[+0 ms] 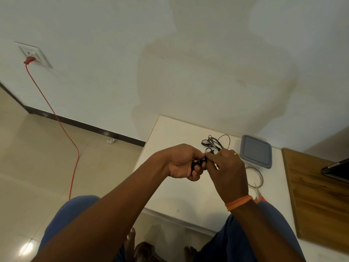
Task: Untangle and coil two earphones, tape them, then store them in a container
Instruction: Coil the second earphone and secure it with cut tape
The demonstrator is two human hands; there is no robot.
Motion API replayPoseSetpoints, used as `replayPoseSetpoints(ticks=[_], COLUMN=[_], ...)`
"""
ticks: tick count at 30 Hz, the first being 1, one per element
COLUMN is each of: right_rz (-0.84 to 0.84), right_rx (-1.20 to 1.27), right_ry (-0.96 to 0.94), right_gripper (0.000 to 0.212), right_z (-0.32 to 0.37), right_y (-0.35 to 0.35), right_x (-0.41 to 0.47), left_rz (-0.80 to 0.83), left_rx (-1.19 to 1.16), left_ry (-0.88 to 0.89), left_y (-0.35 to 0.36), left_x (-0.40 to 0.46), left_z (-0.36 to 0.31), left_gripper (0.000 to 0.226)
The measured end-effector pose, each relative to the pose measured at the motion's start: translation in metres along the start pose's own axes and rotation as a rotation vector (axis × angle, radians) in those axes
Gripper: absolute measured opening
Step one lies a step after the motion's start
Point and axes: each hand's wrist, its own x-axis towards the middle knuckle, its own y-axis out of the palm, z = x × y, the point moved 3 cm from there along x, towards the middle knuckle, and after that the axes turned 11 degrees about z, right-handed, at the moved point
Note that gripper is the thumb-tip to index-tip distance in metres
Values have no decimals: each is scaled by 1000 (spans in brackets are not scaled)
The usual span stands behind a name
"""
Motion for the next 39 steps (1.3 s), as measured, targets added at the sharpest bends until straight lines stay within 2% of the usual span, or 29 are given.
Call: replayPoseSetpoints(ticks=[9,14,19,26,30,39], right_rz=[67,82,54,-126,-149,-164], right_rx=[-200,-210,-256,-345,-273,-203], right_ry=[-151,-260,-265,-260,-276,-303], right_gripper=[20,19,14,29,19,27], right_z=[4,-1,-4,-1,-5,-15], right_y=[1,-1,-3,-11,-12,-14], right_x=[1,3,4,1,2,3], left_rz=[2,-11,-18,-14,-39,-88], left_rx=[107,176,108,-77,-76,-29], left_ry=[40,110,211,311,371,437], left_y=[2,2,3,8,9,15], left_x=[-1,1,3,5,4,2], left_z=[2,4,4,-4,-5,-6], left_gripper=[21,29,33,31,30,36])
